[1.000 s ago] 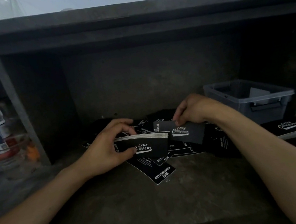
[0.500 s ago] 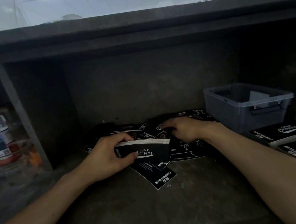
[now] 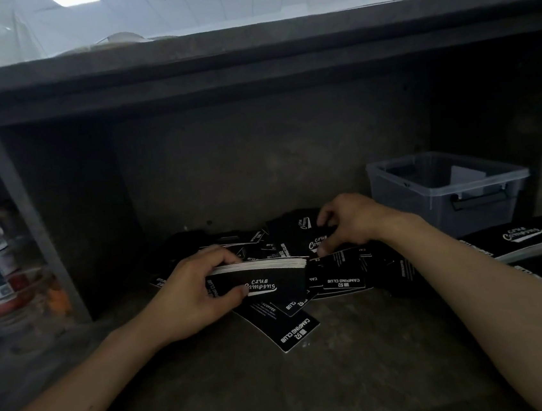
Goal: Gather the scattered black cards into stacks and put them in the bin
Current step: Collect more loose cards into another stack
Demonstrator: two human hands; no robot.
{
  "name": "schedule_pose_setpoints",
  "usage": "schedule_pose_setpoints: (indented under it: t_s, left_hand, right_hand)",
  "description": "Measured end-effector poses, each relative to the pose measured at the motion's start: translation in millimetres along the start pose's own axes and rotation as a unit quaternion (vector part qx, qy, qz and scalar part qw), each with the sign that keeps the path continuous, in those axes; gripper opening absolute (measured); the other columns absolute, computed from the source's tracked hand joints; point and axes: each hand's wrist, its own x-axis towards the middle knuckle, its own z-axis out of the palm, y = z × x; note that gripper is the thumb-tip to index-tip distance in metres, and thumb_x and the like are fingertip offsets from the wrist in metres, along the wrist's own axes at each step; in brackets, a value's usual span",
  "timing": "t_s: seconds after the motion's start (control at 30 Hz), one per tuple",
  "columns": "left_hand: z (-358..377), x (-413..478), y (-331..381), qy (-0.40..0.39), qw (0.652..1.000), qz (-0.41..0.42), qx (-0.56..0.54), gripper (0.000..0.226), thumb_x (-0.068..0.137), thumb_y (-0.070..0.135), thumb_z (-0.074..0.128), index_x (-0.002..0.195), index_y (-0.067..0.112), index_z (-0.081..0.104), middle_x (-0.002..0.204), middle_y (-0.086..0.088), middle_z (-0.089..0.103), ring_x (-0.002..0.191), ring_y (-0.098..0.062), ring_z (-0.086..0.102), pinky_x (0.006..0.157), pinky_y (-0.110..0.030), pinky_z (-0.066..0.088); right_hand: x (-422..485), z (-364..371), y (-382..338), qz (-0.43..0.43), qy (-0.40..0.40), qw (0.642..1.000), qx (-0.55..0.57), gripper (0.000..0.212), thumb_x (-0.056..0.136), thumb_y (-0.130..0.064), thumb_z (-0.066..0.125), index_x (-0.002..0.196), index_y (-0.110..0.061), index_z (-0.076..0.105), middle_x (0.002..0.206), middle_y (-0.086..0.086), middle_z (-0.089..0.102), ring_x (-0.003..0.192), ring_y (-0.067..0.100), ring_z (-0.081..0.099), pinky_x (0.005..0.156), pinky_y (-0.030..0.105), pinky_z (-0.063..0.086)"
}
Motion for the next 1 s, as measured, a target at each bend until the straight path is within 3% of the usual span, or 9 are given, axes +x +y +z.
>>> schedule_pose_setpoints:
  t_s: [0.17,0.33,0.43,0.5,0.6,0.67,0.8,0.9,1.0]
  left_hand:
    - [0.1,0.7,0.0,0.005,1.000,0.021,-0.001,0.030,0.078,0.007,0.084,0.102,0.018,0.069,0.124,0.006,0.060,0.118,-0.005,0.060,0.100,-0.017,0.045]
    - [0.2,0.8,-1.9,0.004,1.000,0.021,0.000,0.032,0.078,0.009,0.084,0.102,0.023,0.068,0.129,0.008,0.057,0.121,-0.003,0.057,0.102,-0.018,0.045]
    - [-0.3,0.6,-3.3,0.004,1.000,0.018,-0.002,0.036,0.078,0.012,0.084,0.106,0.027,0.067,0.137,0.011,0.051,0.129,-0.001,0.051,0.107,-0.025,0.045]
    - [-1.2,0.7,-4.8,0.004,1.000,0.011,-0.005,0.046,0.078,0.021,0.085,0.116,0.031,0.062,0.146,0.015,0.044,0.135,0.001,0.045,0.110,-0.029,0.043]
    - [-1.2,1.0,-4.3,-0.004,0.999,-0.002,-0.041,0.066,0.075,0.038,0.079,0.133,0.036,0.047,0.146,0.020,0.048,0.135,0.000,0.048,0.108,-0.028,0.045]
    - [0.1,0.2,-4.9,-0.020,0.997,-0.004,-0.069,0.068,0.078,0.033,0.077,0.137,0.036,0.043,0.128,0.015,0.065,0.120,-0.005,0.063,0.101,-0.026,0.051]
    - [0.4,-0.8,-6.9,-0.023,0.999,0.017,-0.036,0.047,0.085,0.025,0.078,0.123,0.039,0.057,0.113,0.016,0.071,0.104,-0.005,0.070,0.090,-0.022,0.055]
    - [0.1,-0.1,-5.7,-0.020,0.999,0.022,-0.021,0.035,0.082,0.038,0.073,0.115,0.037,0.062,0.111,0.018,0.071,0.101,-0.004,0.070,0.086,-0.021,0.056]
    - [-0.3,-0.1,-4.9,-0.014,1.000,0.016,-0.010,0.032,0.080,0.044,0.073,0.110,0.040,0.062,0.108,0.020,0.071,0.096,-0.001,0.070,0.081,-0.017,0.056]
  right_hand:
    - [3.2,-8.0,-2.1,-0.001,0.105,0.987,0.125,0.022,0.067,-0.019,0.087,0.081,-0.028,0.073,0.082,-0.005,0.071,0.080,0.009,0.065,0.066,0.016,0.044]
    - [2.9,-9.0,-3.0,0.063,0.076,0.990,0.103,0.024,0.072,-0.019,0.084,0.064,-0.029,0.063,0.068,-0.014,0.060,0.076,0.008,0.059,0.071,0.018,0.041]
    - [-4.4,-13.6,-8.4,0.041,0.077,0.979,0.184,0.020,0.070,-0.017,0.085,0.068,-0.027,0.068,0.067,-0.010,0.064,0.069,0.004,0.059,0.060,0.014,0.044]
    - [-12.9,-15.2,-16.8,-0.013,0.002,0.962,0.272,0.015,0.070,-0.018,0.085,0.075,-0.024,0.072,0.074,-0.003,0.072,0.072,0.005,0.063,0.061,0.015,0.047]
    - [-23.7,-10.3,-30.6,-0.082,-0.218,0.914,0.333,0.007,0.088,-0.023,0.070,0.094,-0.023,0.073,0.095,0.001,0.075,0.083,0.006,0.068,0.069,0.022,0.053]
    - [-21.5,-8.3,-33.0,-0.057,-0.229,0.903,0.358,0.018,0.098,-0.025,0.055,0.104,-0.016,0.070,0.098,0.006,0.075,0.083,0.014,0.070,0.067,0.022,0.056]
    - [-17.6,-9.5,-27.4,0.099,-0.049,0.993,0.050,0.050,0.092,-0.057,0.052,0.090,-0.008,0.064,0.071,0.005,0.069,0.058,0.018,0.065,0.052,0.023,0.052]
    - [-22.1,0.9,-25.9,0.141,-0.087,0.983,-0.084,0.063,0.072,-0.074,0.063,0.078,-0.013,0.052,0.072,0.002,0.060,0.058,0.017,0.064,0.055,0.027,0.054]
    - [-19.9,3.7,-30.0,0.135,-0.085,0.983,-0.088,0.059,0.062,-0.065,0.077,0.088,-0.019,0.051,0.076,-0.002,0.056,0.068,0.017,0.064,0.067,0.031,0.059]
